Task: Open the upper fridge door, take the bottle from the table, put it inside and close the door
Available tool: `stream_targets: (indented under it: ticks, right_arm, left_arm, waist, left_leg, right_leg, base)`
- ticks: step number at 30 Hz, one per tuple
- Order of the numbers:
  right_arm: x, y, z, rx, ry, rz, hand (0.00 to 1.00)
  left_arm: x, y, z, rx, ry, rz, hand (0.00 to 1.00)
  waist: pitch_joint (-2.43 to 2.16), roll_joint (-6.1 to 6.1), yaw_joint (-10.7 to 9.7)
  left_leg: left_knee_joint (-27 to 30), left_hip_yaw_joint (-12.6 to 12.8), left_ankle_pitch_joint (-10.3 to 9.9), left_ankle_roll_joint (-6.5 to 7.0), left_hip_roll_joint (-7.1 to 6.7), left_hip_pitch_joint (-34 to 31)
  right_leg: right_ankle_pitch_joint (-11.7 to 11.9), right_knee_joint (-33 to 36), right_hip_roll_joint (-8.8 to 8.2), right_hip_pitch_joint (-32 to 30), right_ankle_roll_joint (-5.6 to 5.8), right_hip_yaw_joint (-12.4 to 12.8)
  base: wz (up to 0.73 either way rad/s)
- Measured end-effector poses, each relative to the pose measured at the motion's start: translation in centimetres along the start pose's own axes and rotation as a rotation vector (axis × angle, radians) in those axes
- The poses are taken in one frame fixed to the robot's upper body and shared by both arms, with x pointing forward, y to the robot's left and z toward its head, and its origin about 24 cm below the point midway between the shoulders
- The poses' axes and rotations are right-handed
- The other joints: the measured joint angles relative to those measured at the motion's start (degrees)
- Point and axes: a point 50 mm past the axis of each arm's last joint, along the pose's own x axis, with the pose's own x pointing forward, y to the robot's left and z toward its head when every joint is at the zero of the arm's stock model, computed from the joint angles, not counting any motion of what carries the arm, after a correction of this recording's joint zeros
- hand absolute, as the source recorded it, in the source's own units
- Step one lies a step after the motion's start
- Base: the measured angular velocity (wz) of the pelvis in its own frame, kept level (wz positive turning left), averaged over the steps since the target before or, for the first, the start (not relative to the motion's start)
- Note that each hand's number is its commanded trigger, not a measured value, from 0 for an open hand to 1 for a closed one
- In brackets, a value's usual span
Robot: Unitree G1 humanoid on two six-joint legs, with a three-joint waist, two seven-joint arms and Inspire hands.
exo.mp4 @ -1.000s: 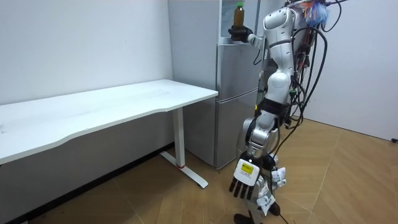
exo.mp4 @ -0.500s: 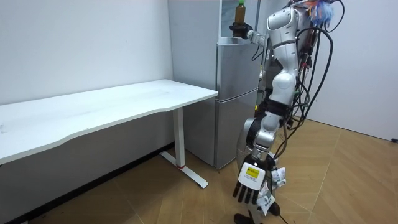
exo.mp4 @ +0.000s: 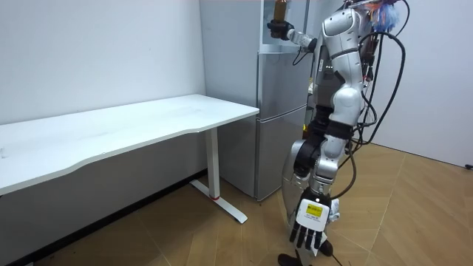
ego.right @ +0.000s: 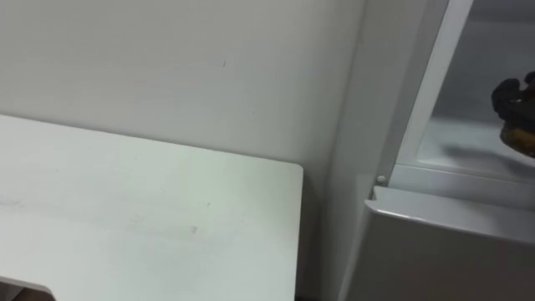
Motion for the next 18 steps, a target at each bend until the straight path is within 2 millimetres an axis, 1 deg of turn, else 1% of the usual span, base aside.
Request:
stream_targets:
  ticks: [2,4,6,9,10,13,14,16,18]
  right_arm:
    - [0.1,-0.2,-0.7,-0.014,0.040,-0.004,1.00]
    - [0.3,-0.2,-1.3,-0.029,0.072,-0.005,1.00]
    - [0.6,0.2,-1.2,-0.025,0.078,0.012,1.00]
    - [0.8,0.4,-2.0,-0.077,0.106,0.034,1.00]
    - [0.9,0.1,-2.3,-0.095,0.116,0.033,1.00]
    - [1.0,-0.3,-2.7,-0.125,0.128,0.018,1.00]
    - [1.0,-0.6,-2.8,-0.129,0.131,0.002,1.00]
    - [1.2,-1.2,-2.7,-0.138,0.134,-0.023,1.00]
    - [1.3,-1.5,-2.6,-0.156,0.129,-0.041,1.00]
  left_arm:
    - [0.0,0.0,0.4,0.001,-0.011,0.000,0.00]
    - [0.0,0.0,0.8,0.002,-0.027,0.000,0.00]
    - [-0.1,0.1,0.7,0.003,-0.023,0.002,0.00]
    - [-0.1,0.2,0.3,0.005,-0.009,0.003,0.00]
    - [-0.1,0.2,0.2,0.005,-0.003,0.004,0.00]
    - [-0.2,0.1,0.0,0.012,0.005,0.005,0.00]
    - [-0.2,0.1,-0.1,0.019,0.011,0.003,0.00]
    - [-0.2,0.2,-0.2,0.010,0.016,0.003,0.00]
    - [-0.3,0.4,-0.3,0.003,0.020,0.008,0.00]
  waist:
    - [-0.11,-0.05,0.49]
    - [-0.10,-0.06,0.76]
    - [-0.11,-0.03,0.89]
    - [-0.02,-0.18,1.51]
    - [-0.01,-0.21,2.05]
    - [0.27,-0.12,3.07]
    - [0.27,-0.13,3.49]
    - [0.30,-0.08,3.72]
    - [0.30,-0.09,3.91]
  left_leg:
    - [0.30,-0.16,0.00,0.00,0.00,-0.19]
    - [0.65,-0.30,0.00,-0.01,0.00,-0.33]
    - [0.71,-0.29,0.00,-0.01,-0.01,-0.34]
    - [0.59,-0.24,-0.02,-0.05,-0.05,0.19]
    - [0.55,-0.40,-0.09,-0.13,-0.02,0.42]
    - [0.84,-1.05,-0.11,-0.23,0.08,0.19]
    - [1.04,-1.23,-0.11,-0.26,0.07,0.06]
    - [2.01,-2.08,-0.19,-0.33,0.05,-0.87]
    - [2.88,-2.73,-0.19,-0.34,0.04,-2.13]
  right_leg:
    - [0.00,0.00,0.02,0.02,0.00,-0.15]
    - [0.00,0.01,0.02,0.05,0.00,-0.39]
    - [0.00,0.10,0.05,0.12,0.00,-0.40]
    - [0.00,0.11,0.22,0.71,0.00,-0.23]
    - [0.00,0.10,0.27,0.97,0.00,-0.18]
    - [0.00,0.04,0.33,1.07,0.00,-0.48]
    - [0.00,0.02,0.32,1.10,-0.01,-0.63]
    - [0.00,-0.15,0.29,1.03,-0.02,-1.54]
    - [0.17,-0.82,0.47,0.72,-0.31,-1.90]
  base:
    - [0.08]
    - [0.07]
    - [0.02]
    - [0.00]
    - [0.00]
    - [0.04]
    - [0.08]
    - [0.19]
    - [0.18]
